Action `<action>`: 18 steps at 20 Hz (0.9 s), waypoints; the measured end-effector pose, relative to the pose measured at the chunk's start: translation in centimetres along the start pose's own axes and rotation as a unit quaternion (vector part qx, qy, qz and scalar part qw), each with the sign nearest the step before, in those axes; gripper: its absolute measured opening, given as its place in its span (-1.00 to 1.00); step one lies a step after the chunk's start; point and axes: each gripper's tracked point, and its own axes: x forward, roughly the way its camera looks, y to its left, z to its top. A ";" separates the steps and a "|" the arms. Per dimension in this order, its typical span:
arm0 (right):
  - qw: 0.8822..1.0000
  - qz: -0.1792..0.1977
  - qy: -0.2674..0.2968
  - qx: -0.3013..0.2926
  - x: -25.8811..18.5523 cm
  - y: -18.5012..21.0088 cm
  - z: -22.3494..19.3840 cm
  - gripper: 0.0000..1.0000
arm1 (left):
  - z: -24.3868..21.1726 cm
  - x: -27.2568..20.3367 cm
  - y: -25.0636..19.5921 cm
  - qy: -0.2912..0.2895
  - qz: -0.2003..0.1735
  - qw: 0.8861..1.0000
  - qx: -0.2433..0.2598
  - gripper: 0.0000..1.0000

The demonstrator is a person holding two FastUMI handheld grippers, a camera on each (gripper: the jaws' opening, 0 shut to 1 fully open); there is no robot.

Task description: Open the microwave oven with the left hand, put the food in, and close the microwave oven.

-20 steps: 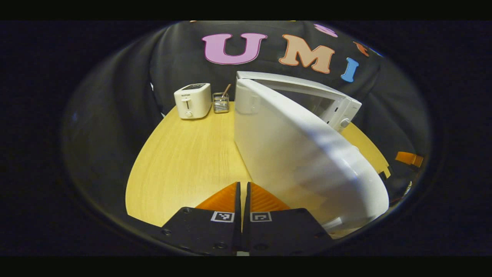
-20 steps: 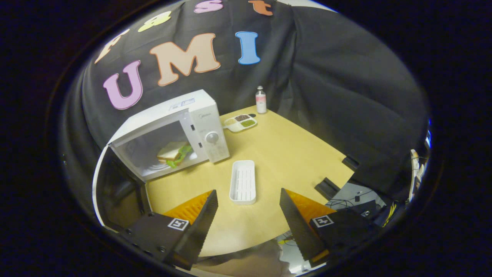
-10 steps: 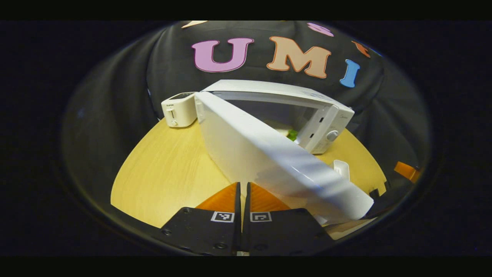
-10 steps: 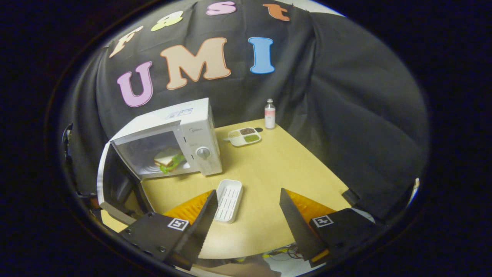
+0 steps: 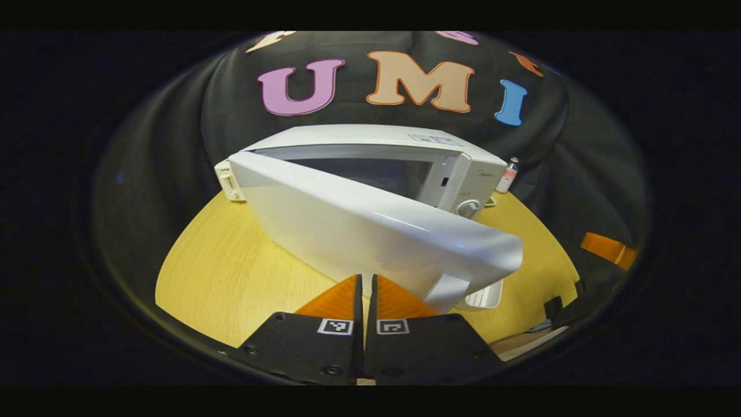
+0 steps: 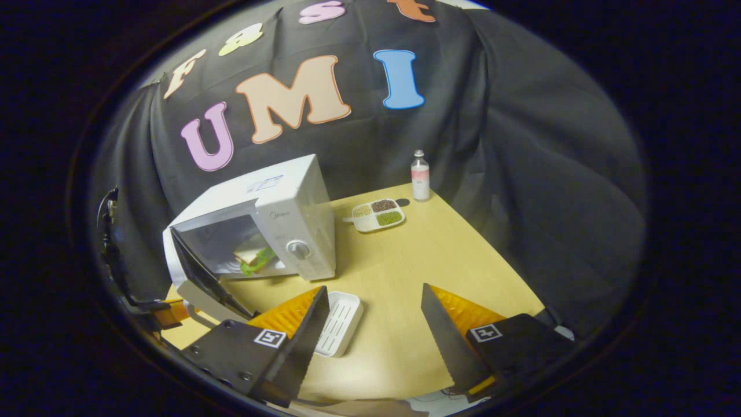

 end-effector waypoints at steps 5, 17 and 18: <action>1.000 0.012 -0.009 -0.020 0.8 -0.2 0.8 0.97 | 2.2 1.8 -1.5 -0.012 0.004 1.000 0.019 -0.98; 1.000 0.013 0.005 -0.018 1.3 -0.2 0.4 0.97 | 7.9 6.1 -4.9 -0.065 -0.006 0.994 0.093 -0.99; 1.000 0.015 0.009 -0.023 1.4 0.1 0.2 0.97 | 8.3 6.3 -5.2 -0.069 -0.009 0.994 0.088 -0.99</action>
